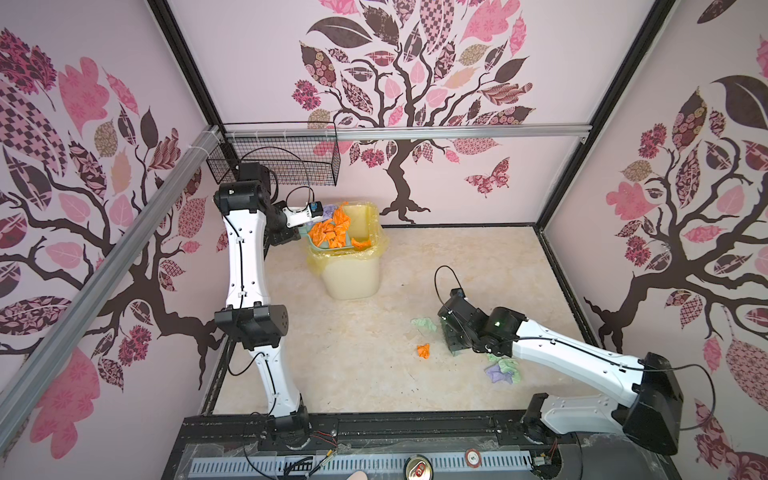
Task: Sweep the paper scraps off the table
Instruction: 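Tip the dustpan over the yellow bin with the left gripper, then lower the empty dustpan with the left gripper while the brush moves to green scraps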
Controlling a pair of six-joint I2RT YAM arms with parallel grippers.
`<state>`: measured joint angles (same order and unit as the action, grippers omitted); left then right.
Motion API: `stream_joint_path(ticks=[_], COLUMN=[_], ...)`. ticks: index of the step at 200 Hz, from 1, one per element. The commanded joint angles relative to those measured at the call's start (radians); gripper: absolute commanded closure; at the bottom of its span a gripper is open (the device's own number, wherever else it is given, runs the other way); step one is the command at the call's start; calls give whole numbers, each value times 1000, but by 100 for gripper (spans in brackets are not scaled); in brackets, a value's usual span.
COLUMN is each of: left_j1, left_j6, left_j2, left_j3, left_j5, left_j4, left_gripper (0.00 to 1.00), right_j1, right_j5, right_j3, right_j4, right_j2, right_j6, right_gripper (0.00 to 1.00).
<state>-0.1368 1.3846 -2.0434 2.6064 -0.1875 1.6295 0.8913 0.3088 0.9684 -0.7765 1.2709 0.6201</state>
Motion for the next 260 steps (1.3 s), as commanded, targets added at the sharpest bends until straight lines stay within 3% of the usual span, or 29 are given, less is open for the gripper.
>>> stream_joint_path(ticks=[1, 23, 65, 93, 164, 203, 236, 260], left_j1=[11, 32, 108, 143, 160, 158, 144, 137], left_j6=[46, 62, 159, 211, 308, 240, 83, 7], left_j2=[50, 93, 241, 265, 395, 470, 524, 625], left_j3=[-27, -70, -326, -363, -534, -501, -341, -387], left_j5=[91, 119, 250, 328, 375, 277, 109, -32], left_j4=[-52, -121, -377, -438, -679, -743, -570, -457], left_gripper=[100, 100, 100, 100, 100, 100, 100, 100], right_j1=[-4, -4, -4, -5, -4, -5, -5, -5], right_j5=[-25, -27, -21, -20, -11, 16, 72, 150], right_j3=[36, 46, 53, 47, 38, 61, 96, 172], right_j4=[-19, -23, -29, -28, -18, -34, -77, -174], right_j2=[36, 45, 48, 44, 36, 32, 17, 11], right_j6=[-11, -15, -18, -17, -21, -26, -37, -43], right_gripper=[100, 100, 100, 100, 100, 100, 100, 100])
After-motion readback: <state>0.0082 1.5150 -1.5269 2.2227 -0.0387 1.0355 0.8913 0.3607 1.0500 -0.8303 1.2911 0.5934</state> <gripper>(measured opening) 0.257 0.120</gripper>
